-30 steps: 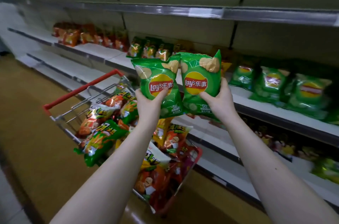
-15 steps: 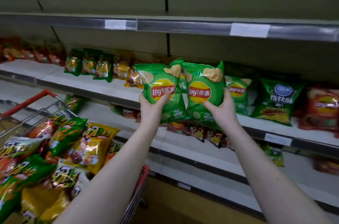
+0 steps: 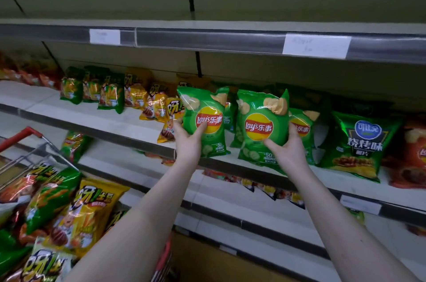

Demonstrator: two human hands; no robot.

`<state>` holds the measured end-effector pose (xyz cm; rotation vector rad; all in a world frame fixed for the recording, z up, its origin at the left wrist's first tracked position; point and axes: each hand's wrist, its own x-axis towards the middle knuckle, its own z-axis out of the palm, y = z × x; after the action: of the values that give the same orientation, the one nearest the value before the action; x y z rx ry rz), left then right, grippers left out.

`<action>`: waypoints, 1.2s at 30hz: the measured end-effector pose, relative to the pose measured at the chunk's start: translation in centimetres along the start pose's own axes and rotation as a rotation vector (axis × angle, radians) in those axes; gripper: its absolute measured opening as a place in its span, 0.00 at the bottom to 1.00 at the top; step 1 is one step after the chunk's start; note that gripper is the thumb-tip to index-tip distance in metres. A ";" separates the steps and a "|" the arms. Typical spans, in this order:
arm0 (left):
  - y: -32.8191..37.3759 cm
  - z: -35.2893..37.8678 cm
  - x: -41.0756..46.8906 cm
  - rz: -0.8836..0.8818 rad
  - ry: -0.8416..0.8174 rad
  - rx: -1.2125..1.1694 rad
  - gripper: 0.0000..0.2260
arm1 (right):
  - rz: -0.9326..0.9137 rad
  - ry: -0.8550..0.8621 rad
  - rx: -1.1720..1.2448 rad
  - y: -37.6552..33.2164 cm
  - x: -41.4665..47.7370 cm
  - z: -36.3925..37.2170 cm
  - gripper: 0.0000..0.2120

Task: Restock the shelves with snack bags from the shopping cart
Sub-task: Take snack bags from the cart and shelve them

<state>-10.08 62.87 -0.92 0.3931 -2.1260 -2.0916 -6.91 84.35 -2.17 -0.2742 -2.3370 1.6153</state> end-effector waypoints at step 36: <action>-4.6 5.3 13.1 0.157 0.049 0.343 0.23 | 0.115 0.108 -0.018 2.5 4.8 6.2 0.33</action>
<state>-23.68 64.30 -6.84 0.2970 -2.4014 -1.6197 -13.55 81.29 -5.94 -0.4952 -2.2921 1.5891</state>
